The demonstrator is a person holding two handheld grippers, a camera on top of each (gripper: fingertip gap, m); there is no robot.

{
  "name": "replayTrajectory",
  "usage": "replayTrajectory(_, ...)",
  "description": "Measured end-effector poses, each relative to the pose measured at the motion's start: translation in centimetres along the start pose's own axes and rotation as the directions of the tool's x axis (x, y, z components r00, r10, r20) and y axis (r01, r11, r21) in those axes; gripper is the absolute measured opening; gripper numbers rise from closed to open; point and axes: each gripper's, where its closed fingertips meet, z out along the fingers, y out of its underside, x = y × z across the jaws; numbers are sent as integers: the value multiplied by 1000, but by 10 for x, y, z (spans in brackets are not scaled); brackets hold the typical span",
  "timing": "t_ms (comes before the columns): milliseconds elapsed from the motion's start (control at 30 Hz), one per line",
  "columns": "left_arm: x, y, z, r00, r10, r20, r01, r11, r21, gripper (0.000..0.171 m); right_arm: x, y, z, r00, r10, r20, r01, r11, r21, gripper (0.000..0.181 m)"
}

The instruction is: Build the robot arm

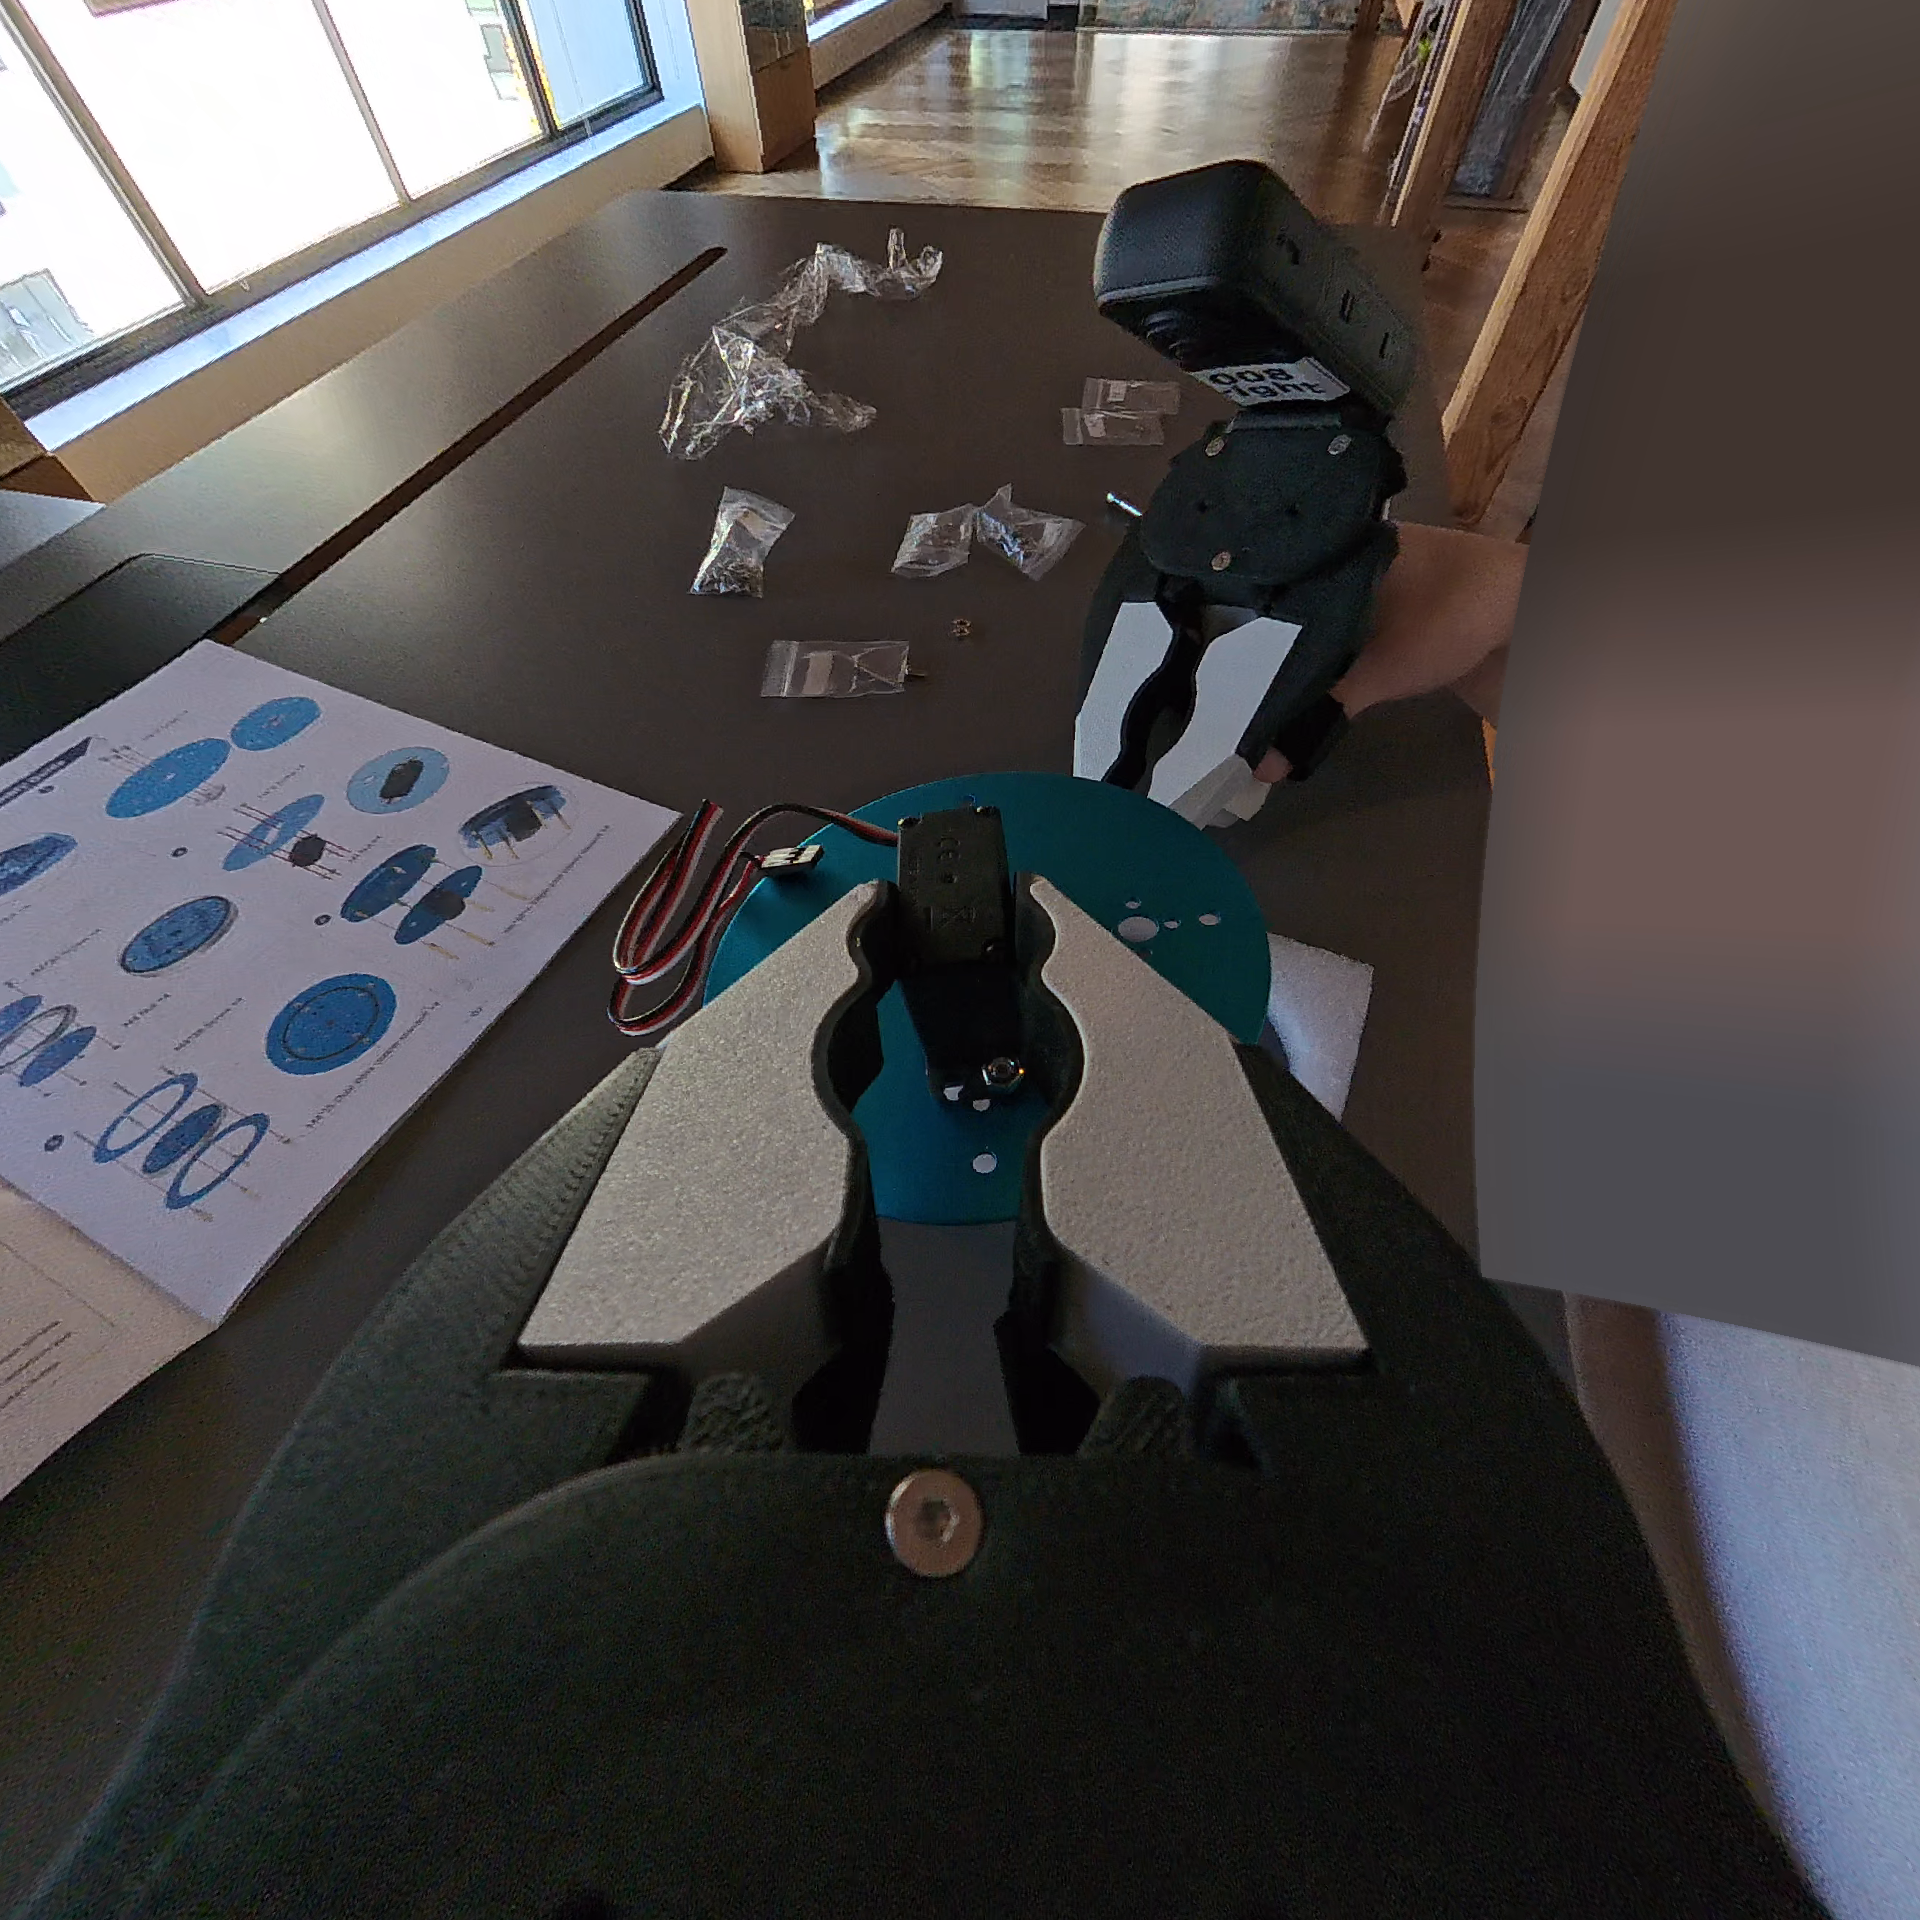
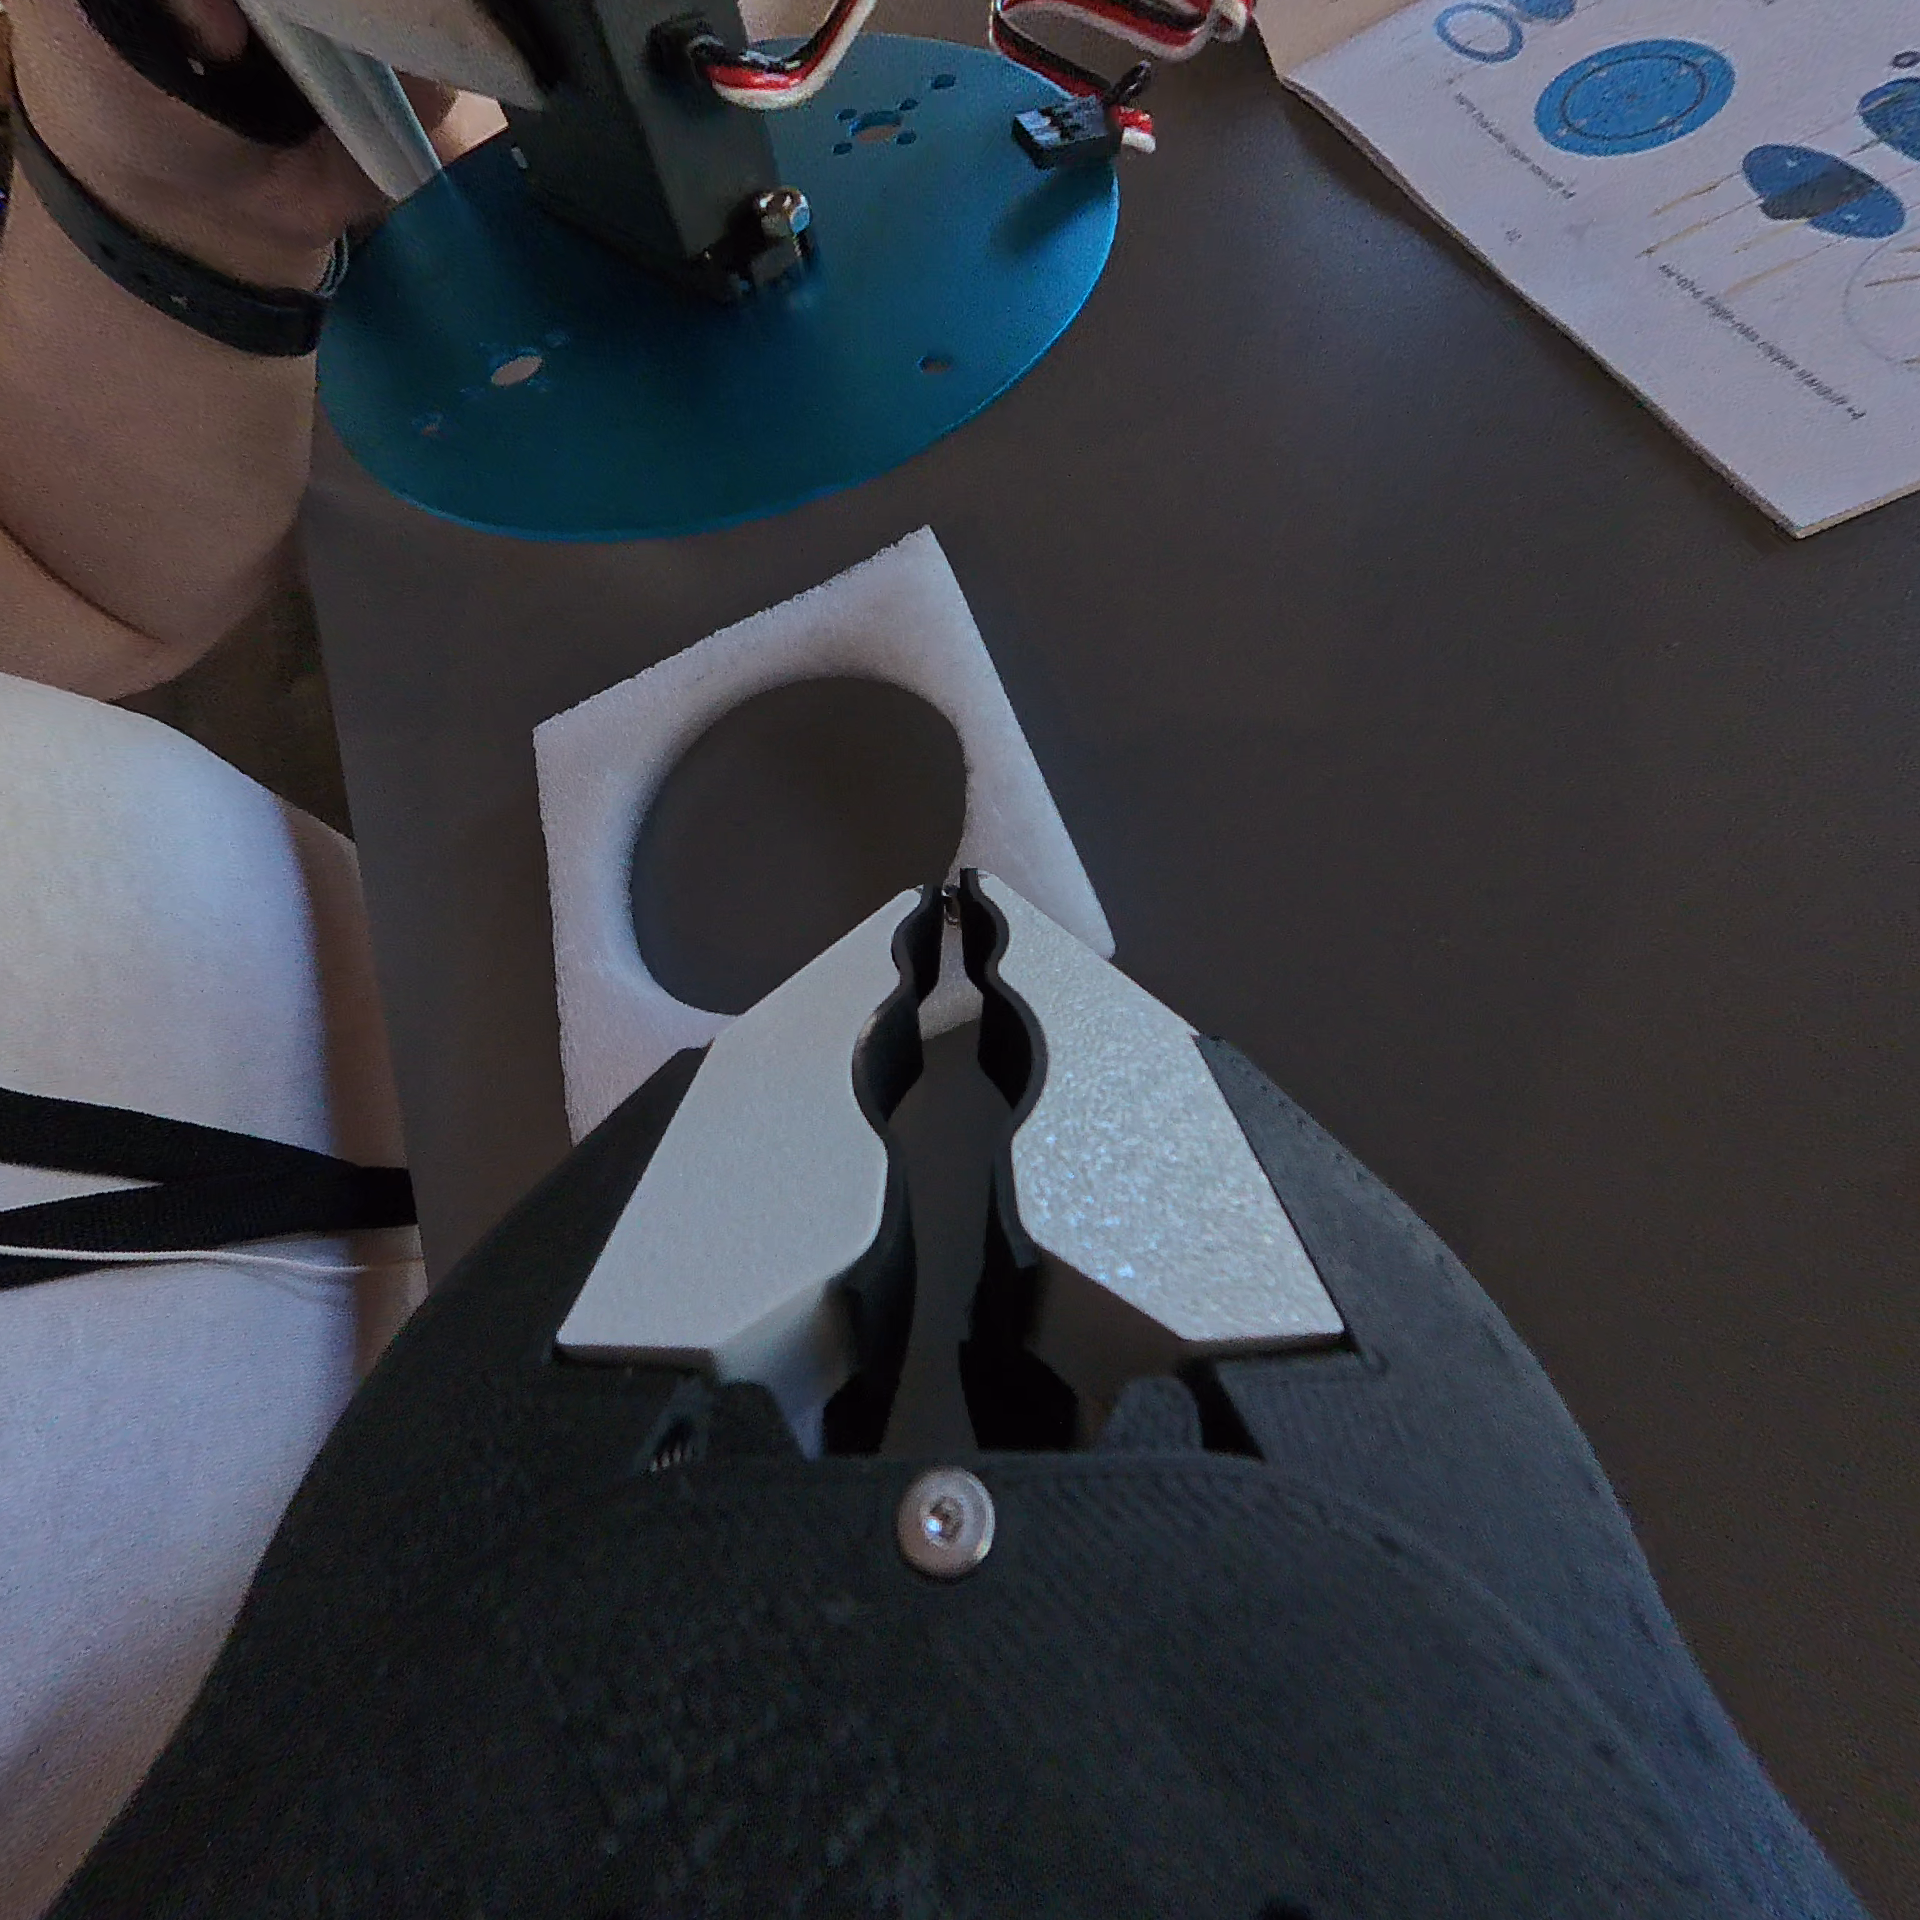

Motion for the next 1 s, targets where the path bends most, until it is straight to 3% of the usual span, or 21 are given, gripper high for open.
replayTrajectory(133, 0, 0, -1, 1000, -2, 0, 2, 1000, 4, 21, -3, -9, -3, 1000, 1, 20, -2, 999, 50, 2)
replayTrajectory(433, 3, 3, -1, 1000, -3, -6, 3, 1000, -2, 21, 6, -4, 3, 1000, 12, -6, -11, 1000, 28, 3)
replayTrajectory(1000, 5, 3, 0, 1000, -2, -10, 2, 1000, -8, 21, -3, 2, 0, 997, 46, 56, -47, 999, 5, 3)
